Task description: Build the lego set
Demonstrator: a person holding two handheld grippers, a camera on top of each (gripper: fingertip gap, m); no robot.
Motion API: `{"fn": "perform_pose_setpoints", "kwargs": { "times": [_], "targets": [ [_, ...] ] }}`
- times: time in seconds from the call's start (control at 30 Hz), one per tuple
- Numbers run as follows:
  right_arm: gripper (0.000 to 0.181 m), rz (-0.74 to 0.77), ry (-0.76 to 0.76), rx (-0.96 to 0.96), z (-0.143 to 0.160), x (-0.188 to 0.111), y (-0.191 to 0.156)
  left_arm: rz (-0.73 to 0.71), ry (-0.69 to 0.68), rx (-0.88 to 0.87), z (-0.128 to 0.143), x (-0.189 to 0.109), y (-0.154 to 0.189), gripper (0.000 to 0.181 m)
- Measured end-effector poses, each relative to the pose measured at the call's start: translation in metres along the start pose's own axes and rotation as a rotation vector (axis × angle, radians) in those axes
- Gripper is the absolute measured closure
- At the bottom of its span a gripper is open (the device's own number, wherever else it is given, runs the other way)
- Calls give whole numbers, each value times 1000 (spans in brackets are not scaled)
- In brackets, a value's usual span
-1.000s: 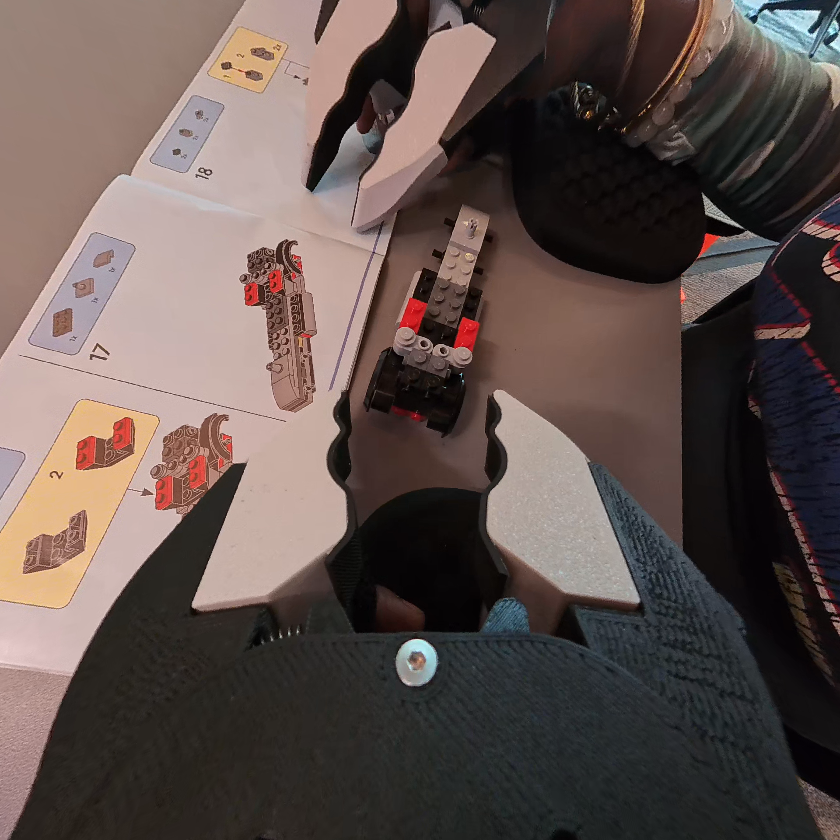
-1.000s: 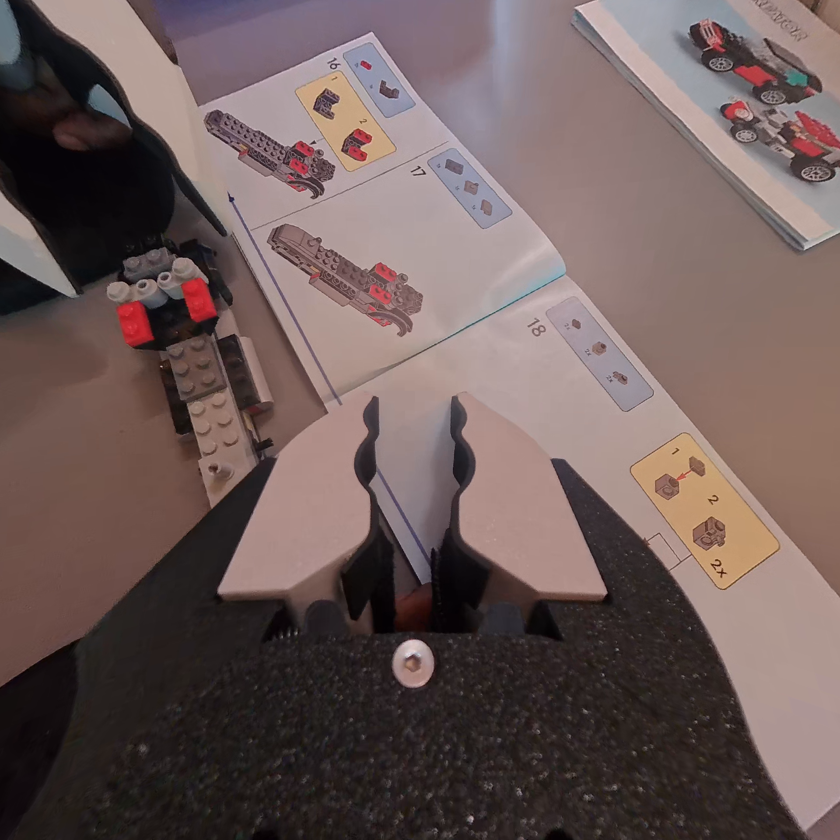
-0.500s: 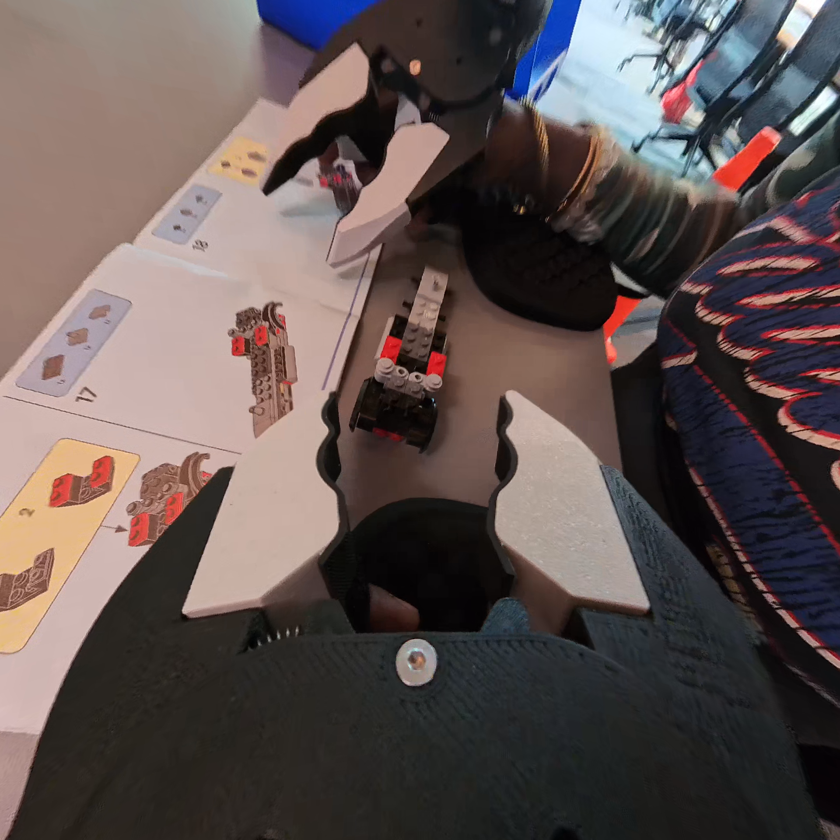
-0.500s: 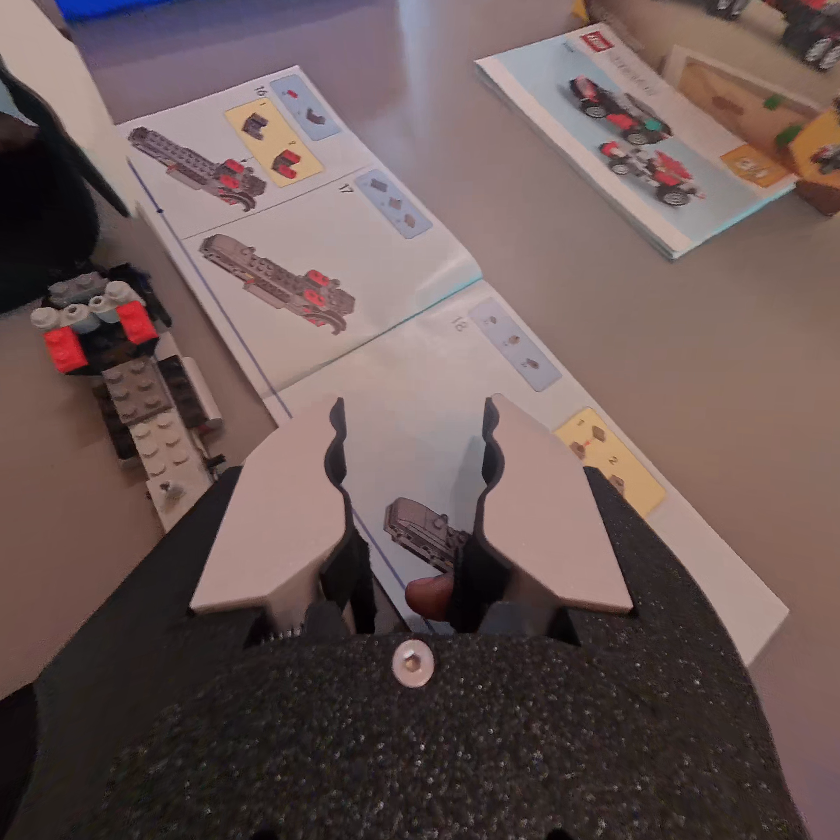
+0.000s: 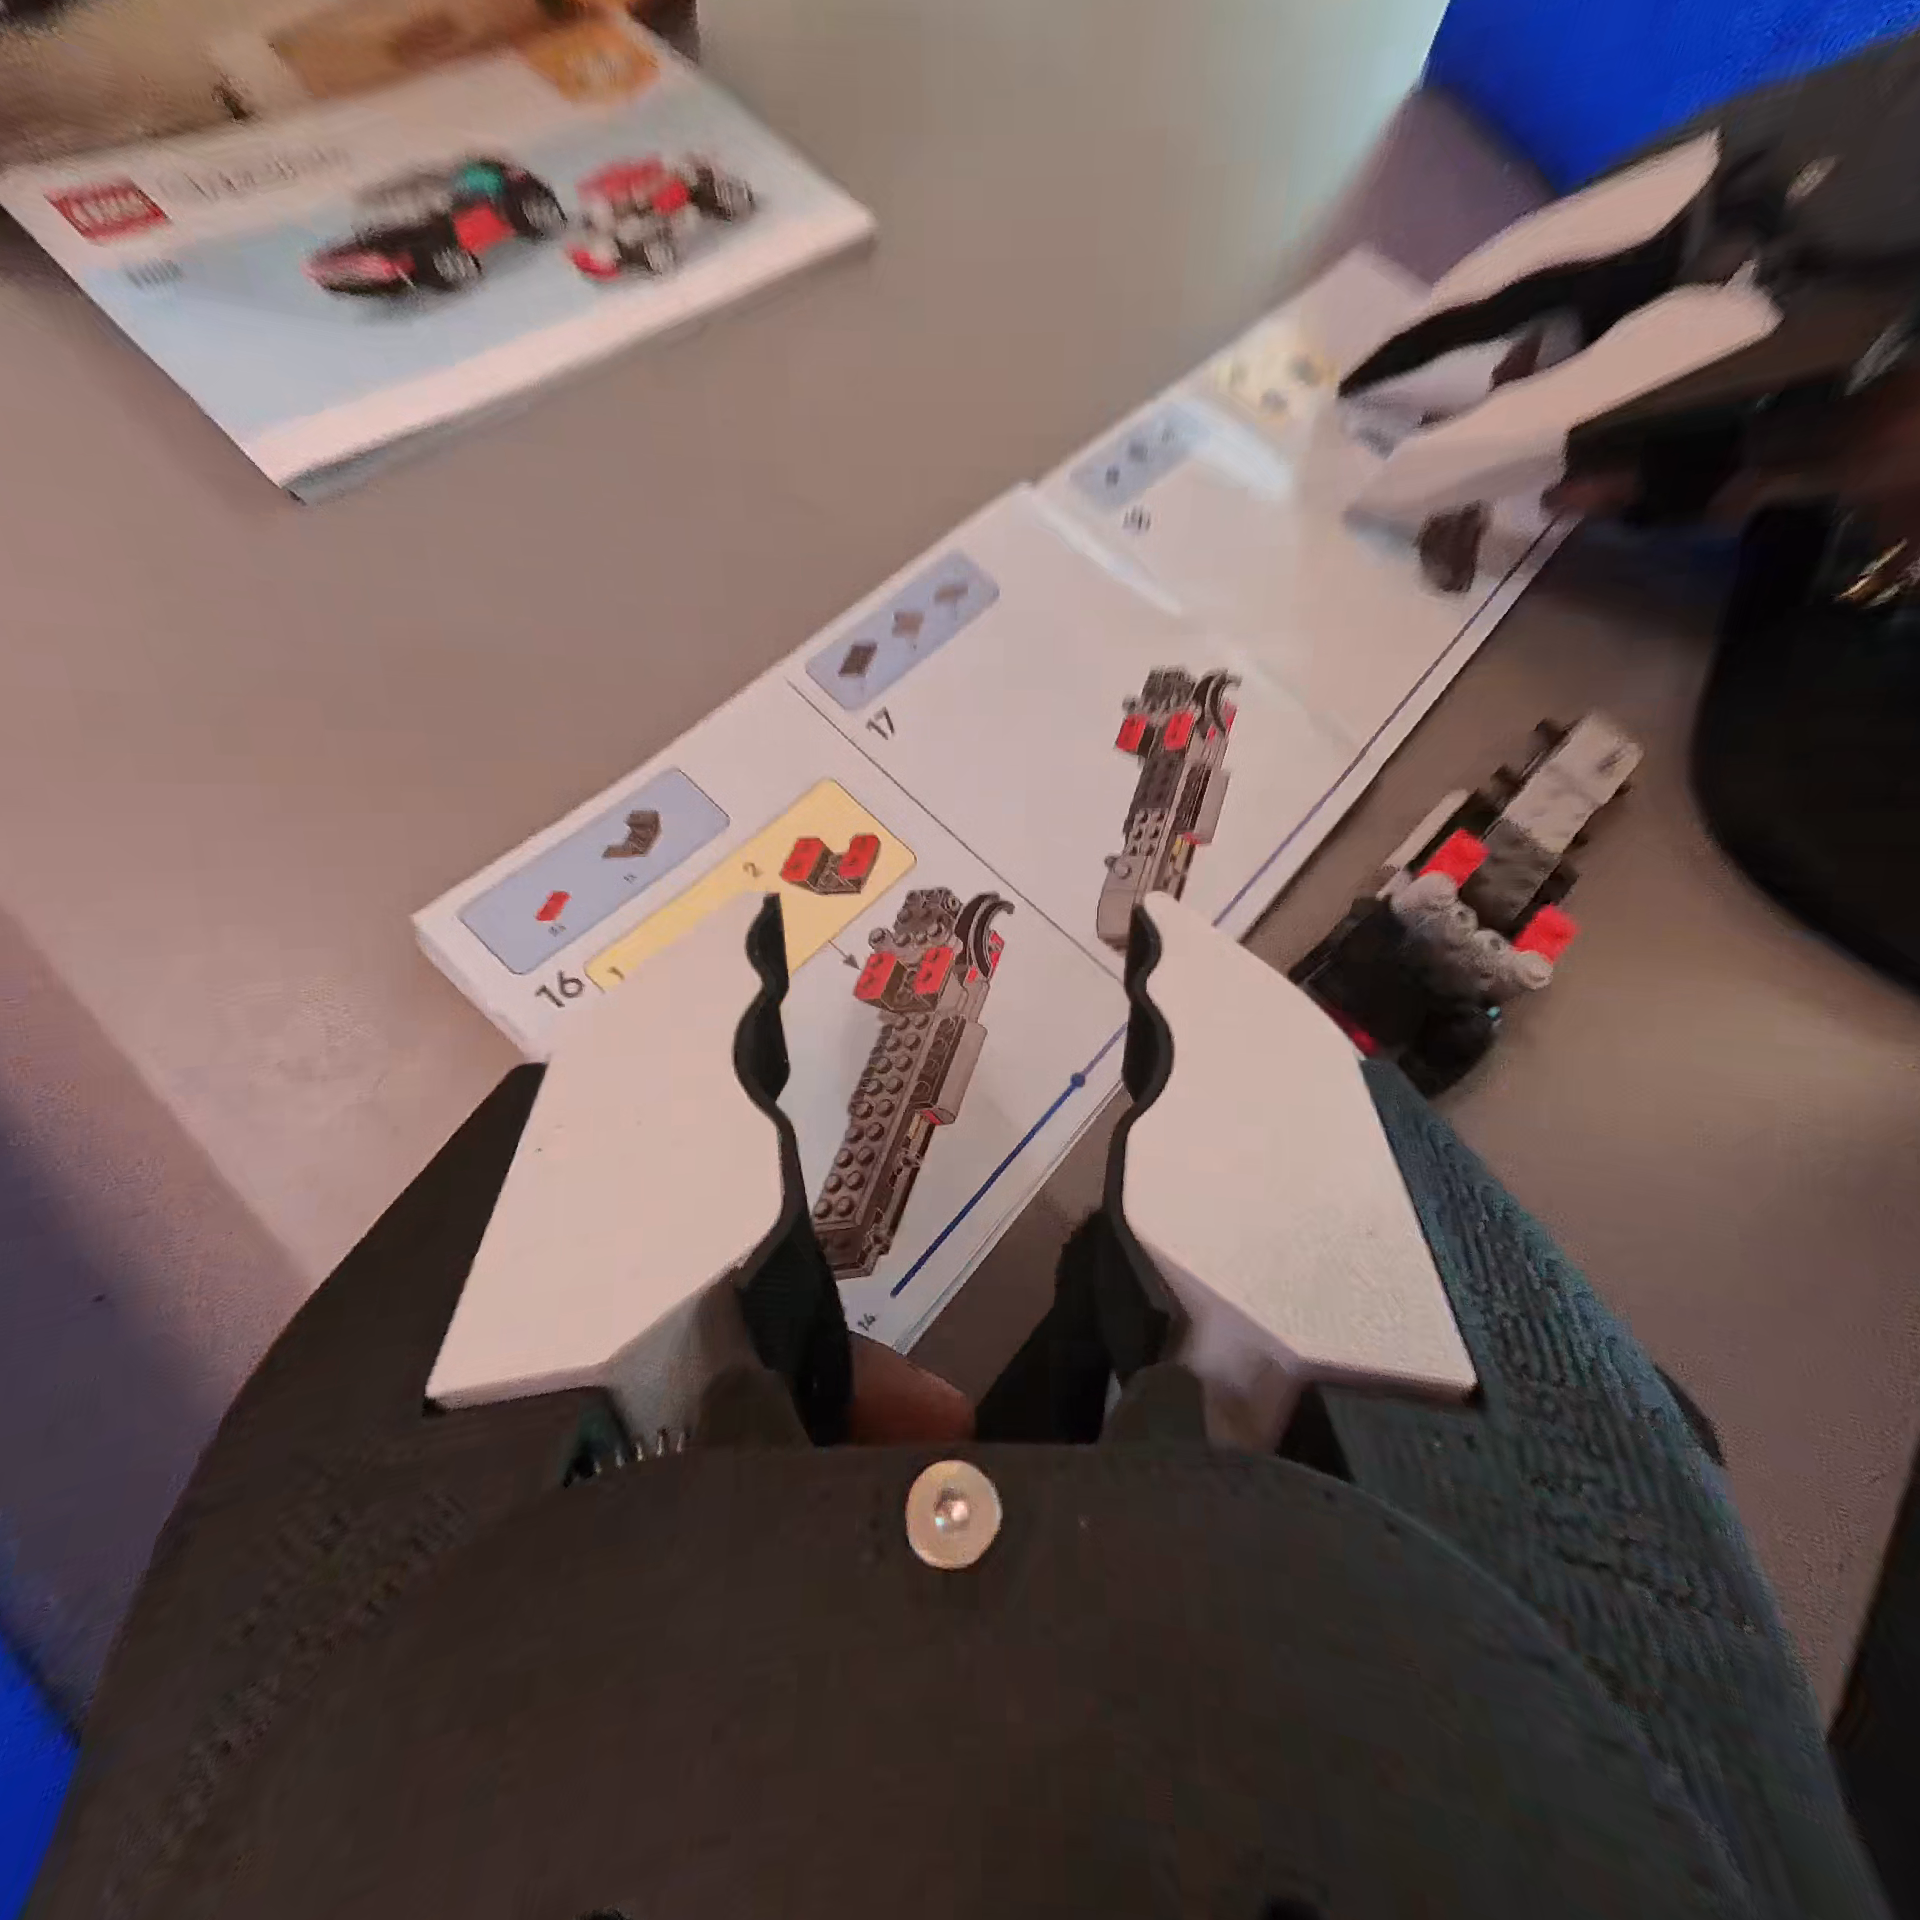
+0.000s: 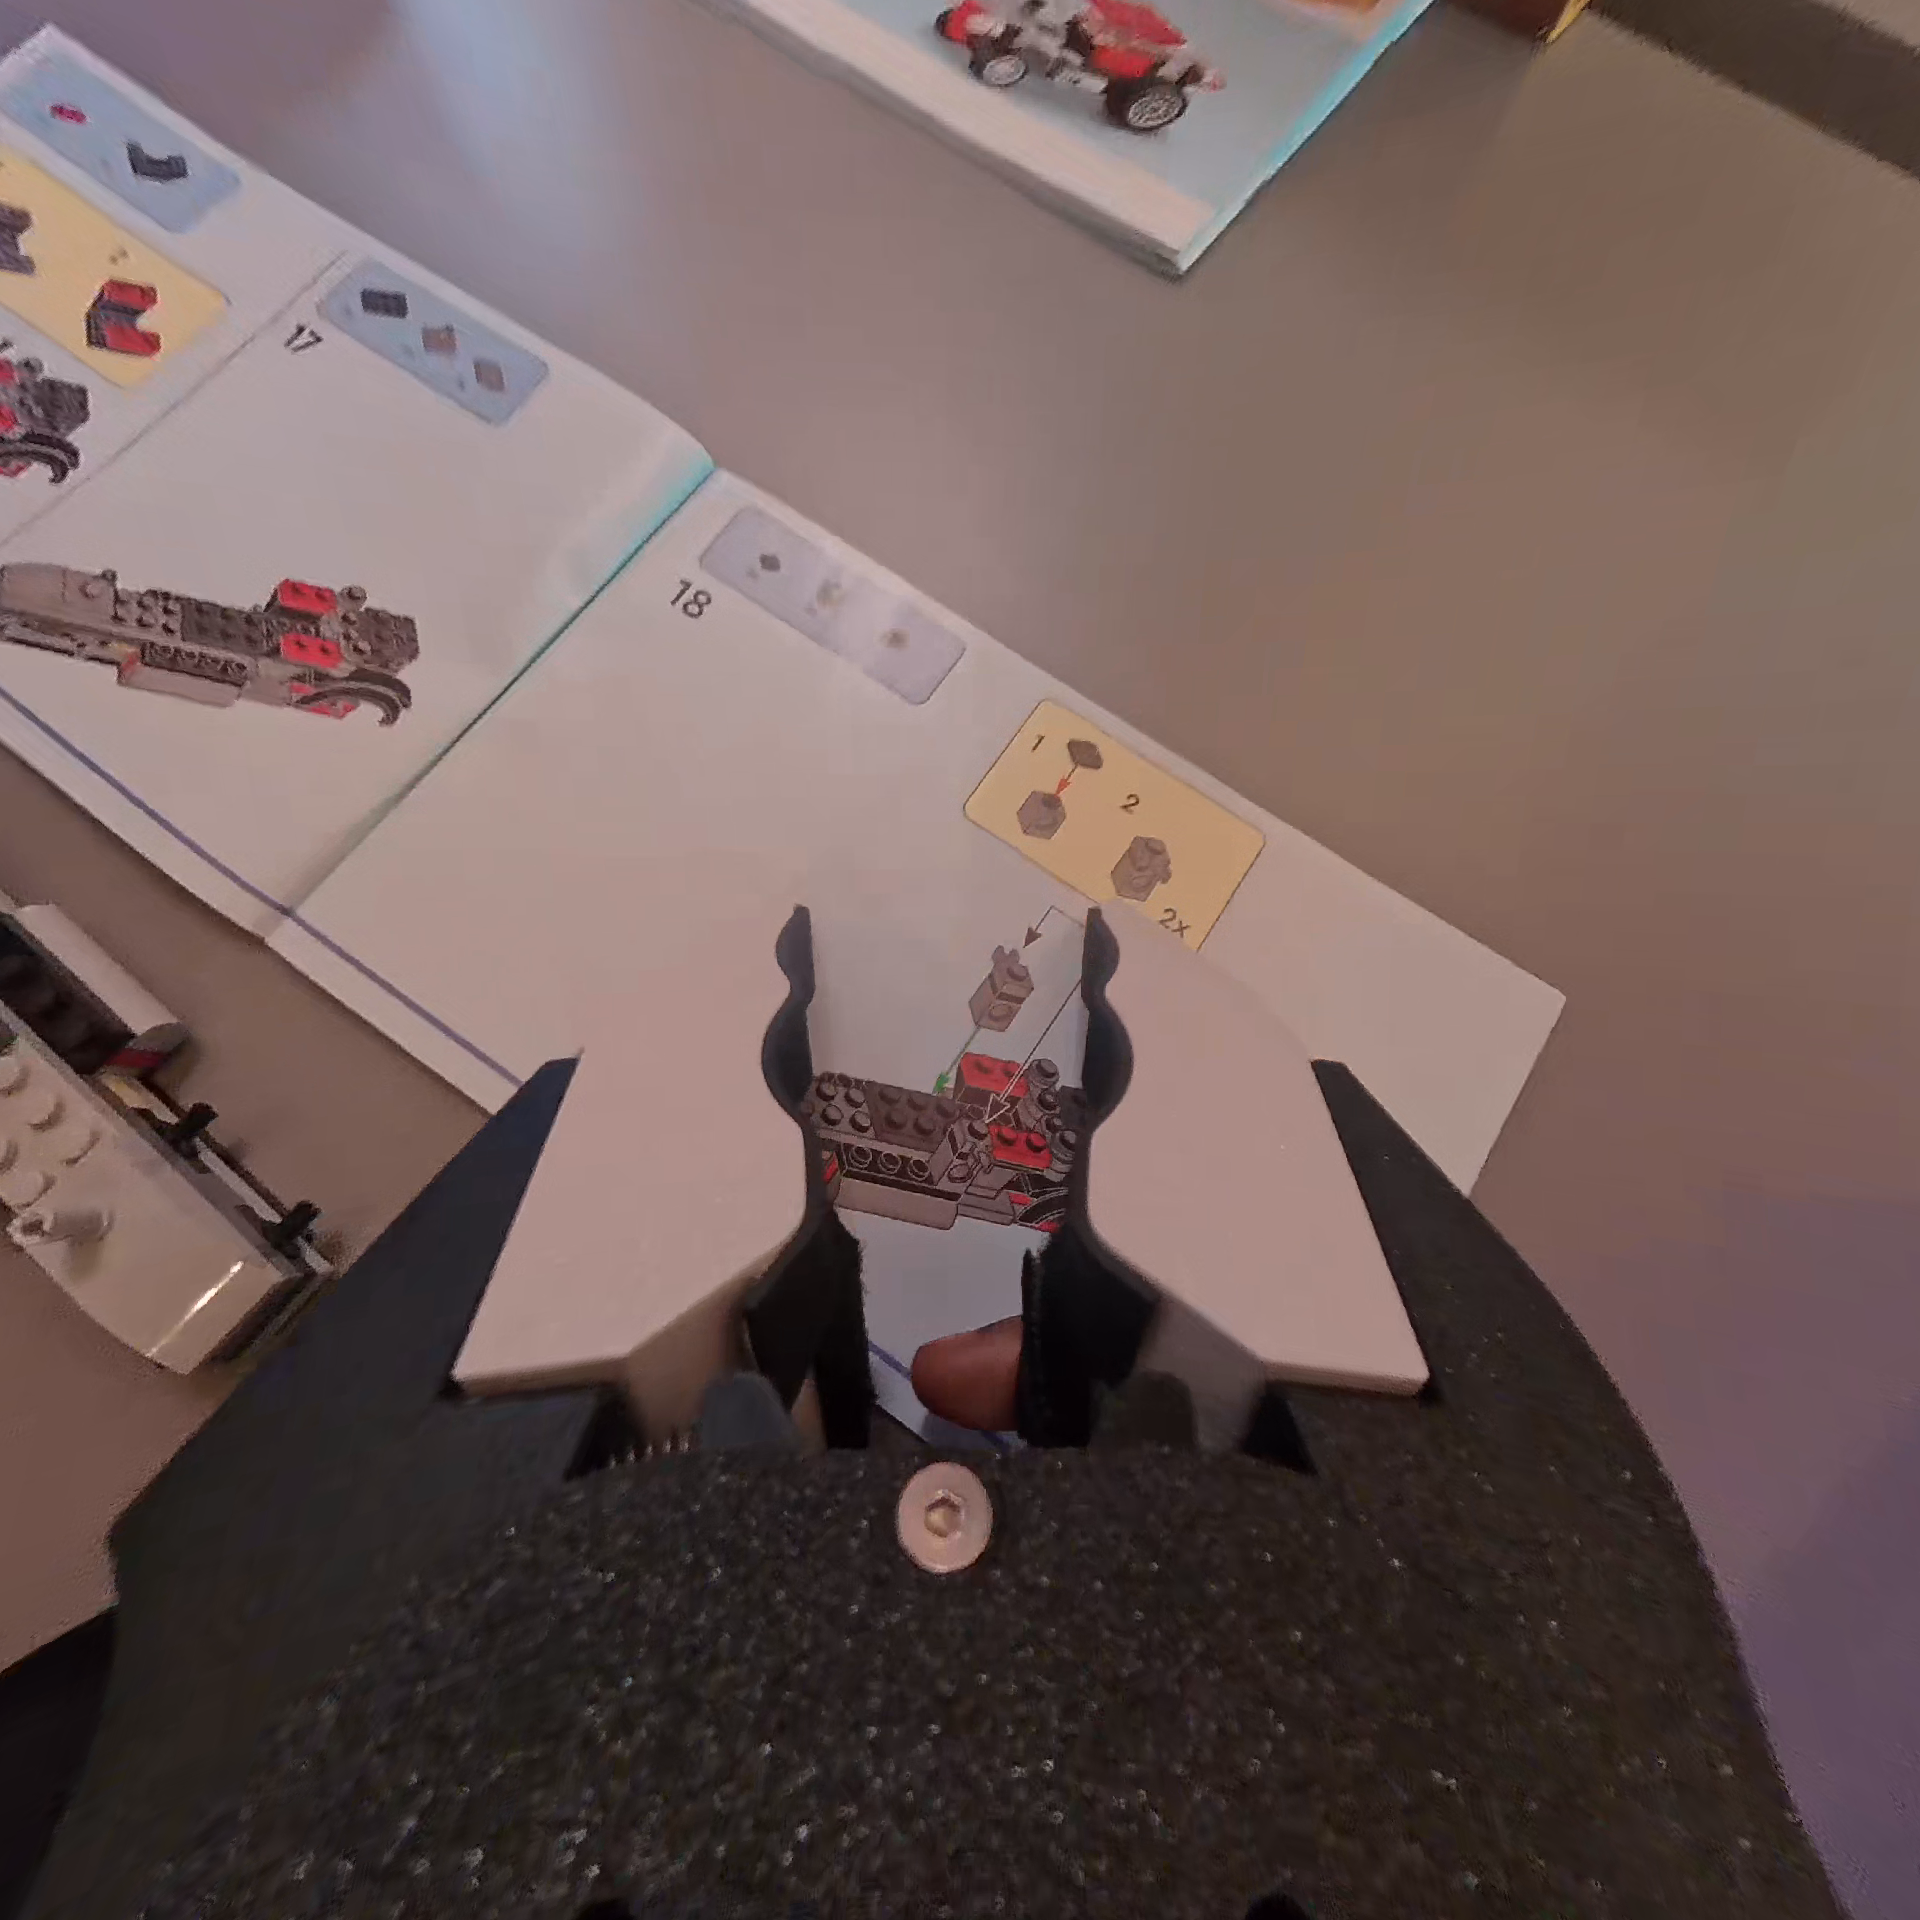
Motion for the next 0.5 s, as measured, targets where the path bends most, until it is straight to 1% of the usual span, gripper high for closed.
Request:
{"fn": "perform_pose_setpoints", "kwargs": {
  "times": [0.07, 0.17, 0.27, 0.33, 0.37, 0.43, 0.47, 0.5],
  "targets": [
    [134, -20, 4, 8, 0, 1, -2, -20, -84, 26, 8, 8, 0, 120],
    [134, -22, 23, 11, -1, 2, -2, -41, -161, 30, 15, 15, -2, 121],
    [134, -21, 46, 15, -4, 6, -4, -52, -216, 11, 21, 19, -5, 121],
    [133, -38, 47, -1, -6, 7, -7, -83, -237, 9, 23, 22, -8, 123],
    [126, -63, 51, -13, -7, 6, -9, -103, -240, 14, 23, 22, -10, 125],
    [130, 1, 148, -2, -18, -5, 2, -126, -243, 29, 23, 22, -11, 126],
    [134, 43, 206, 7, -24, -15, 10, -135, -245, 40, 24, 23, -11, 126],
    [137, 75, 232, 21, -27, -25, 17, -145, -249, 52, 24, 23, -11, 126]
  ]
}}
Point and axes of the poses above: each gripper's, where its closed fingertips meet, x out along the fingers, z out of its underside, y = z × x across the jaws, the point moved 2 cm from there along -x, back along the fingers, and after that the axes turned 2 degrees about -y, right-handed, at the moved point
